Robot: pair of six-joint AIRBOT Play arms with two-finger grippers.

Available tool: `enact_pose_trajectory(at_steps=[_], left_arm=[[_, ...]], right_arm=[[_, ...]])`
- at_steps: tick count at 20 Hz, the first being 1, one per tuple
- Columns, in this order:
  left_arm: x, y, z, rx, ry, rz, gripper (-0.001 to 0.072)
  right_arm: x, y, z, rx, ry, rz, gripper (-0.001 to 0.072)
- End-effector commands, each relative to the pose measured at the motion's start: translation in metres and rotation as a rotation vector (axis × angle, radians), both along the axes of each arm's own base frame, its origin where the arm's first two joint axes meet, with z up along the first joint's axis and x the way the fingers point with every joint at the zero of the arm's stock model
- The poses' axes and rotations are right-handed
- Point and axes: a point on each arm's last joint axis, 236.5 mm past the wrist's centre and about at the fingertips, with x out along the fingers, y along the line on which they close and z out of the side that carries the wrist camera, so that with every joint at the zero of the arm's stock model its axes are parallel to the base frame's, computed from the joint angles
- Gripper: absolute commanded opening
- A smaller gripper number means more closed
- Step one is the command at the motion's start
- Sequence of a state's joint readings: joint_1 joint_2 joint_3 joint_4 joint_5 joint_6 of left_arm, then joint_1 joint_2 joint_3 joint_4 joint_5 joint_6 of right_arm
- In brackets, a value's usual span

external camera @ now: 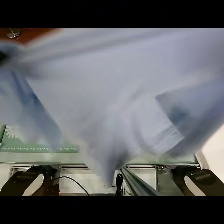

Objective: Fold the shirts.

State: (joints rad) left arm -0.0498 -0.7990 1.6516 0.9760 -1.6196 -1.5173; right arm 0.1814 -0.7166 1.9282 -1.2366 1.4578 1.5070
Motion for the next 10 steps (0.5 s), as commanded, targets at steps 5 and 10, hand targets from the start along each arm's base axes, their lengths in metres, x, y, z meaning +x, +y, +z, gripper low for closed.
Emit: enact_pose_trajectory(at_steps=[5,10], left_arm=[[0.010,-0.018,-0.234,0.018,0.544,0.017,0.0019],[0.100,-0.025,-0.304,-0.020,0.541,0.123,0.0019]], right_arm=[[0.095,0.013,-0.161,-0.041,0.424,-0.036,0.0021],[0.221,0.005,-0.266,-0.001,0.637,-0.169,0.0021]])
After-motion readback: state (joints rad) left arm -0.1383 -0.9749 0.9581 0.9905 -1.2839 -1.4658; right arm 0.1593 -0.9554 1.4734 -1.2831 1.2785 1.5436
